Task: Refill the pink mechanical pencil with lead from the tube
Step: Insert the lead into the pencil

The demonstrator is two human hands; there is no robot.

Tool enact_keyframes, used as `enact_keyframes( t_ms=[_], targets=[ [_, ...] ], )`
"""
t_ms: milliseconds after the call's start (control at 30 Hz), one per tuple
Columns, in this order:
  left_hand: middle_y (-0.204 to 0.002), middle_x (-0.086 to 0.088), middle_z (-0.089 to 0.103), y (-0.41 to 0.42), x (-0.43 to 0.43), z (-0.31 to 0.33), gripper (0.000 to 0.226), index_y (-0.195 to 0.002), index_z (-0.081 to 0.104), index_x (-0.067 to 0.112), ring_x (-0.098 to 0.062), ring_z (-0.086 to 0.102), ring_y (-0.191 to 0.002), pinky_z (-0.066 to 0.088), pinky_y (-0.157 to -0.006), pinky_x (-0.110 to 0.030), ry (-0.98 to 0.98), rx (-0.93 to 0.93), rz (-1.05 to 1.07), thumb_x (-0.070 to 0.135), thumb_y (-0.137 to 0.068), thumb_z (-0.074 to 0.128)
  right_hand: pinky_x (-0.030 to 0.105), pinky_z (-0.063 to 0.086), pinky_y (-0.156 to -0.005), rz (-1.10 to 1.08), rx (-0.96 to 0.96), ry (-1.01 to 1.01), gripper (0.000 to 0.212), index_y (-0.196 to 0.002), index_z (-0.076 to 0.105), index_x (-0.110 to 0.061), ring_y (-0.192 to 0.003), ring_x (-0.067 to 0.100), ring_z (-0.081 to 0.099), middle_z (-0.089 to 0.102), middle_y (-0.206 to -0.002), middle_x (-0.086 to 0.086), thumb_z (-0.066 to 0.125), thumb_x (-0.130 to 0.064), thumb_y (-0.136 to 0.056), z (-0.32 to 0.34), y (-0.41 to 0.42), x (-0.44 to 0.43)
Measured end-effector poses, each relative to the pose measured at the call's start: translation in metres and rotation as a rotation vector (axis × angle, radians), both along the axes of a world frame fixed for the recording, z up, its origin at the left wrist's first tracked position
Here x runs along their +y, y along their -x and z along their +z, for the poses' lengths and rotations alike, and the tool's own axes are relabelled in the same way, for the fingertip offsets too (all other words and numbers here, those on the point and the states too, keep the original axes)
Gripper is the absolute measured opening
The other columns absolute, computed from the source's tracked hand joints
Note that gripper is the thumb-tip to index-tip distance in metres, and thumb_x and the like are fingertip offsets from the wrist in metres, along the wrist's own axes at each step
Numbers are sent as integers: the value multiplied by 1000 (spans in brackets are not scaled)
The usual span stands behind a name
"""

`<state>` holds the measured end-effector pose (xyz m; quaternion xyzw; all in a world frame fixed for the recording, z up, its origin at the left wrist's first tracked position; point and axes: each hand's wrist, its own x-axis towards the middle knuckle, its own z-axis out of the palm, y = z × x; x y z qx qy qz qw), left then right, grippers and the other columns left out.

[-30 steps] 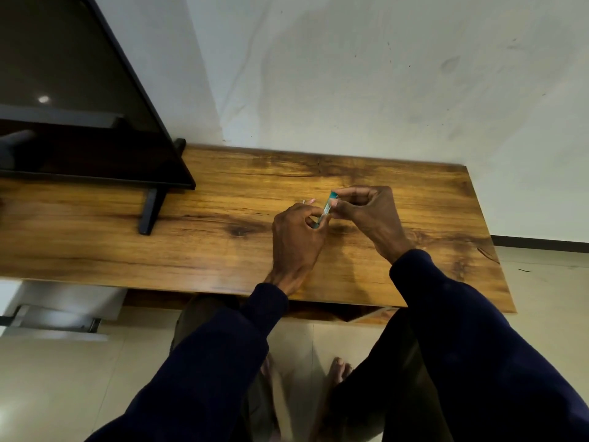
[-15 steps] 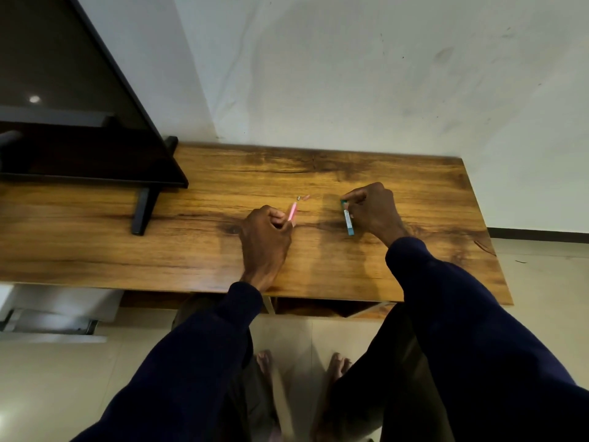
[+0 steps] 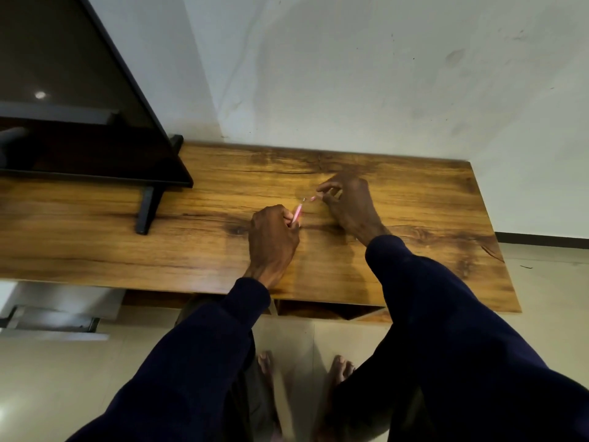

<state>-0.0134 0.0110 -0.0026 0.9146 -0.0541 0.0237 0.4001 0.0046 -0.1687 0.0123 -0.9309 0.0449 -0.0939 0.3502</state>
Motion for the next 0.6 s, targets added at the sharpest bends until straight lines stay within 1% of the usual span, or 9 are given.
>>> enact_keyframes(
  t_ms=[33, 100, 133, 200, 334, 400, 467, 534, 600],
  targets=[
    [-89, 2, 77, 0, 2, 0, 15, -99, 78, 16, -11, 72, -84, 64, -75, -39, 5, -3, 2, 21, -86, 83, 7, 43, -75, 54, 3, 28, 16, -108, 77, -11, -95, 7, 62, 71, -111, 2, 75, -10, -92, -1, -6, 6],
    [-90, 2, 78, -1, 8, -1, 16, -100, 78, 15, -10, 73, -84, 65, -76, -38, 20, -4, 9, 22, -86, 84, 20, 52, -82, 149, 11, 102, 17, -108, 77, -13, -102, 14, 65, 72, -115, 4, 75, -9, -91, -5, -16, 13],
    [-91, 1, 79, -2, 10, -1, 18, -101, 78, 14, -9, 74, -83, 65, -76, -38, 31, -5, 11, 21, -86, 84, 27, 57, -83, 179, 10, 133, 17, -107, 77, -12, -102, 16, 67, 73, -112, 5, 75, -8, -91, -7, -18, 15],
    [-93, 0, 80, -4, 14, -2, 19, -103, 79, 13, -9, 74, -84, 65, -78, -38, 60, 1, 14, 20, -86, 84, 33, 61, -81, 206, 3, 161, 13, -103, 78, -10, -95, 16, 69, 73, -106, 5, 75, -7, -91, -10, -22, 17],
    [-97, 1, 80, -5, 16, 2, 19, -106, 78, 13, -5, 74, -87, 65, -79, -34, 112, 17, 11, 18, -88, 81, 36, 62, -78, 183, -7, 187, 10, -101, 79, -11, -92, 15, 69, 74, -104, 4, 75, -12, -91, -12, -23, 19],
    [-95, 3, 80, -5, 15, 3, 17, -105, 79, 14, -3, 74, -85, 65, -78, -32, 134, 19, 6, 19, -88, 81, 37, 61, -77, 162, -4, 193, 8, -97, 79, -11, -90, 14, 67, 74, -102, 4, 77, -13, -90, -10, -22, 19],
    [-92, 4, 80, -5, 15, 3, 16, -104, 79, 15, -2, 74, -82, 65, -76, -31, 179, 33, 2, 19, -89, 80, 35, 60, -76, 148, -8, 208, 6, -94, 77, -10, -89, 13, 63, 72, -100, 6, 78, -13, -89, -10, -21, 19],
    [-92, 5, 79, -4, 14, 4, 16, -104, 79, 16, 0, 73, -81, 64, -74, -28, 192, 35, 7, 20, -88, 81, 30, 55, -77, 136, -22, 233, 6, -93, 74, -9, -95, 17, 62, 69, -103, 8, 78, -13, -89, -9, -18, 20],
    [-90, 8, 78, -3, 13, 5, 15, -102, 79, 17, 5, 70, -79, 61, -72, -20, 189, 34, 6, 20, -88, 81, 35, 53, -83, 130, -28, 295, 5, -93, 72, -9, -106, 24, 58, 66, -108, 11, 75, -12, -92, -10, -16, 21]
  ],
)
